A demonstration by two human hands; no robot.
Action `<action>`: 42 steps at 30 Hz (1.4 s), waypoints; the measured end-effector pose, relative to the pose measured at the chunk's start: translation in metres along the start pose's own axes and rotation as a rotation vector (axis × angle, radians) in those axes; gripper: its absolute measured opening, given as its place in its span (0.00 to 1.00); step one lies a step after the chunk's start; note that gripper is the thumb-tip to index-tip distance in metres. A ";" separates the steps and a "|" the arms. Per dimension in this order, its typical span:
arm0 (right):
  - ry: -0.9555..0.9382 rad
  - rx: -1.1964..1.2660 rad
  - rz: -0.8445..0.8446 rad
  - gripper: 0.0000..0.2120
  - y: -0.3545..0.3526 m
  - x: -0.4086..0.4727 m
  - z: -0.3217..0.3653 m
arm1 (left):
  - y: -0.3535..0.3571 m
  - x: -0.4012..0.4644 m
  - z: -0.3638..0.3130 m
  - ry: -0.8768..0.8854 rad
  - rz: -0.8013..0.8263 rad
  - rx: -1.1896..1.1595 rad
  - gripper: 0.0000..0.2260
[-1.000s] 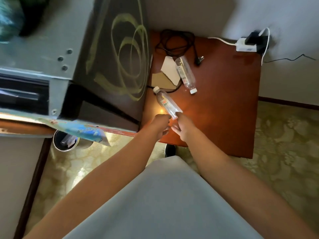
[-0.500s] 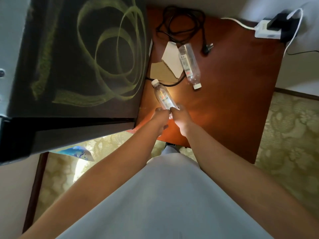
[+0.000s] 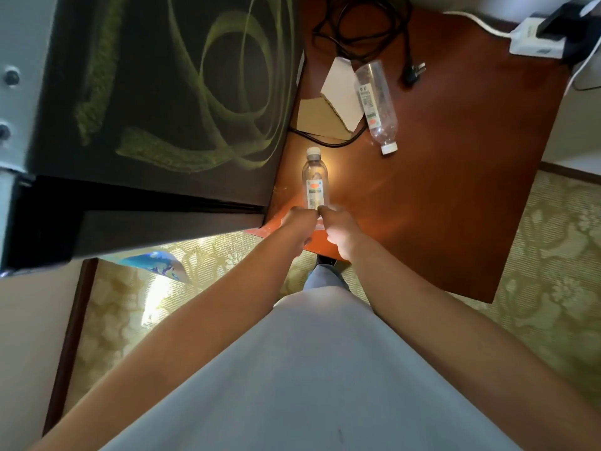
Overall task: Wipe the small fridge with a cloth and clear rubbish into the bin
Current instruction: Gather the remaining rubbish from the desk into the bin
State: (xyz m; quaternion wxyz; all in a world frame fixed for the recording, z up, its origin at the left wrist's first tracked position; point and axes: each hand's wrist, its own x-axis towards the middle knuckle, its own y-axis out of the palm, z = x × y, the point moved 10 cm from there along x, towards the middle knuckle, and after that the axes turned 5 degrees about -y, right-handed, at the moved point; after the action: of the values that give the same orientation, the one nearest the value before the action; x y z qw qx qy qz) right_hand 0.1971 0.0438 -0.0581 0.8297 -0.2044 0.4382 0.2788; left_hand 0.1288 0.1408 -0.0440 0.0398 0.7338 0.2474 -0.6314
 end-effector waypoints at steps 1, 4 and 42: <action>0.008 0.003 0.000 0.17 0.004 -0.003 -0.003 | -0.002 0.000 0.004 -0.002 0.004 0.000 0.18; 0.047 0.046 0.005 0.18 0.016 -0.012 -0.014 | -0.010 -0.002 0.018 -0.004 0.014 0.000 0.16; -0.056 -0.320 0.250 0.13 0.456 -0.190 -0.078 | -0.385 -0.017 0.349 -0.021 0.023 -0.843 0.14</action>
State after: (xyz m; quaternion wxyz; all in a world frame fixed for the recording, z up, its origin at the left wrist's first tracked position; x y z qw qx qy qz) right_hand -0.2307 0.2919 0.0170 0.7575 -0.2698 0.3871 0.4511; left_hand -0.3481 0.3429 0.0006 0.3462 0.6494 0.4754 -0.4821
